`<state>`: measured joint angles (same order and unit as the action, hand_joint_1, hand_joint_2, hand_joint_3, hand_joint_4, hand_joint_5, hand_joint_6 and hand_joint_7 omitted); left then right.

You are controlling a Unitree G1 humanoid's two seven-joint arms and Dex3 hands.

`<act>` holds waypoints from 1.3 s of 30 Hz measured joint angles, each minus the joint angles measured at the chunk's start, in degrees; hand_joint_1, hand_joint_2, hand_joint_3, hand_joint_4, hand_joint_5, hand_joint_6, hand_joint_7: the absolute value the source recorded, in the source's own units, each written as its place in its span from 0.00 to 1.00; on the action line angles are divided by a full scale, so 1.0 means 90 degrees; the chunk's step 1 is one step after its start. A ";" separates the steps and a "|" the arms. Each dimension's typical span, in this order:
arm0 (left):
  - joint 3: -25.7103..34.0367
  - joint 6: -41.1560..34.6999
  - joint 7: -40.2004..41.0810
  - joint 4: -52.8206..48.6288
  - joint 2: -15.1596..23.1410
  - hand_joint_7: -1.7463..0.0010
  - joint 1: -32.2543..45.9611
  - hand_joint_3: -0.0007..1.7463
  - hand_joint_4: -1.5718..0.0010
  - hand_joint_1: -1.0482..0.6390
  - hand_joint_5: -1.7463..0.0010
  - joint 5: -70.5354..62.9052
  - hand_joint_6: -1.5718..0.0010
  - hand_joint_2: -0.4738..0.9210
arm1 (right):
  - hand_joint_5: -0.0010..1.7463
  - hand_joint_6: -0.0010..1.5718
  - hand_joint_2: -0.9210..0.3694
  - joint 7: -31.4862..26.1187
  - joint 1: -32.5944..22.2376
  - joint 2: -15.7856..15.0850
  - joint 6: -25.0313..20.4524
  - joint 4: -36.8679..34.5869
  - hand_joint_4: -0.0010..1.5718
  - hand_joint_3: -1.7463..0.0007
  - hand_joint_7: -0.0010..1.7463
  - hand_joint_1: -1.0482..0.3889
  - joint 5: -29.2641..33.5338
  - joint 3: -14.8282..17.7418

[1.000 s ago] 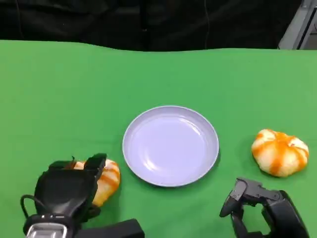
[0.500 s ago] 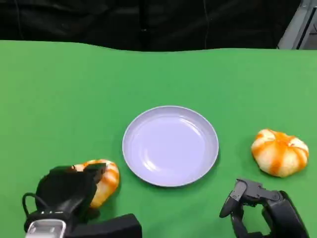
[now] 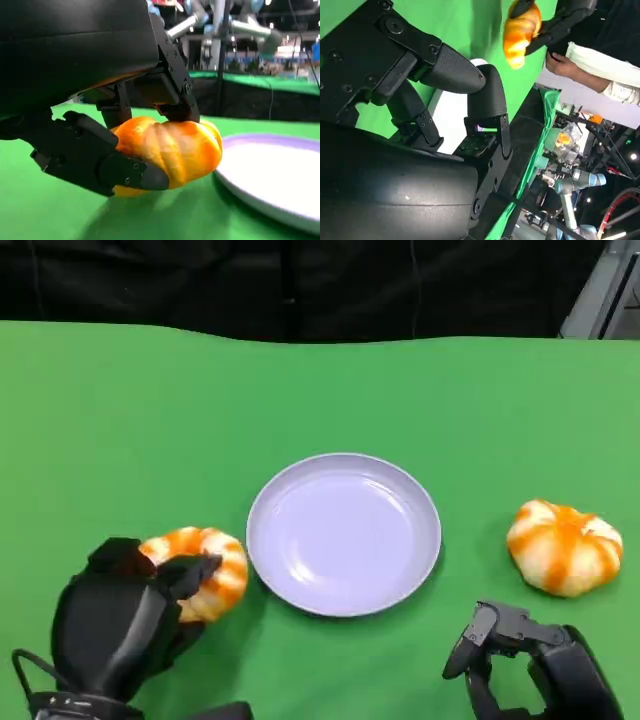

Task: Grasp the bread from the table and place it into the plate.

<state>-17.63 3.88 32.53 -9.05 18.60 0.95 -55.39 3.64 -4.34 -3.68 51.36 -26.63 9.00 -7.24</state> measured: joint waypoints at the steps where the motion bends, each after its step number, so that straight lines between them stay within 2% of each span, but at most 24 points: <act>1: 0.0005 0.0002 0.0047 0.0002 0.0015 0.58 0.0000 0.48 0.36 0.54 0.26 -0.0002 0.32 0.76 | 1.00 0.52 0.45 0.0000 0.0001 0.0000 0.0000 0.0000 0.56 0.16 0.86 0.35 0.0000 0.0000; 6: 0.0018 0.0015 0.0104 0.0092 0.0075 0.57 0.0001 0.49 0.36 0.54 0.25 -0.0002 0.32 0.74 | 1.00 0.52 0.46 -0.0003 0.0008 0.0000 0.0000 -0.0003 0.57 0.16 0.86 0.35 0.0022 0.0003; 11: 0.0057 -0.0029 0.0103 0.0353 0.0092 0.70 0.0042 0.29 0.32 0.54 0.31 -0.0005 0.26 0.79 | 1.00 0.52 0.46 -0.0003 0.0011 0.0000 0.0000 -0.0004 0.57 0.16 0.86 0.35 0.0022 0.0003; 14: 0.0108 -0.0034 0.0148 0.0399 0.0114 0.72 0.0060 0.26 0.34 0.54 0.29 -0.0067 0.25 0.81 | 1.00 0.52 0.46 -0.0003 0.0012 0.0000 0.0000 -0.0004 0.57 0.16 0.86 0.35 0.0022 0.0004; 21: 0.0140 -0.0015 0.0152 0.0666 0.0122 0.70 0.0081 0.30 0.34 0.52 0.28 -0.0084 0.26 0.80 | 1.00 0.51 0.46 -0.0001 0.0013 0.0000 -0.0001 -0.0005 0.57 0.16 0.86 0.35 0.0018 0.0003; 26: 0.0134 0.0072 0.0155 0.0672 0.0074 0.63 -0.0025 0.53 0.36 0.54 0.23 -0.0094 0.29 0.68 | 1.00 0.51 0.46 0.0003 0.0014 0.0000 -0.0001 -0.0006 0.57 0.16 0.86 0.35 0.0015 0.0002; 29: 0.0118 0.0090 0.0159 0.0673 0.0021 0.57 -0.0102 0.59 0.37 0.54 0.20 -0.0105 0.31 0.66 | 1.00 0.51 0.46 0.0006 0.0014 0.0000 -0.0001 -0.0015 0.56 0.16 0.86 0.35 0.0009 0.0002; 39: -0.0032 0.0211 0.0178 0.0641 -0.0233 0.53 -0.0473 0.62 0.37 0.53 0.18 -0.0087 0.33 0.66 | 1.00 0.51 0.46 0.0006 0.0032 0.0010 0.0000 -0.0045 0.57 0.17 0.86 0.34 -0.0001 -0.0003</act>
<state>-17.91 5.79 34.13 -3.28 16.51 -3.31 -56.17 3.69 -4.05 -3.59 51.36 -27.04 8.99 -7.27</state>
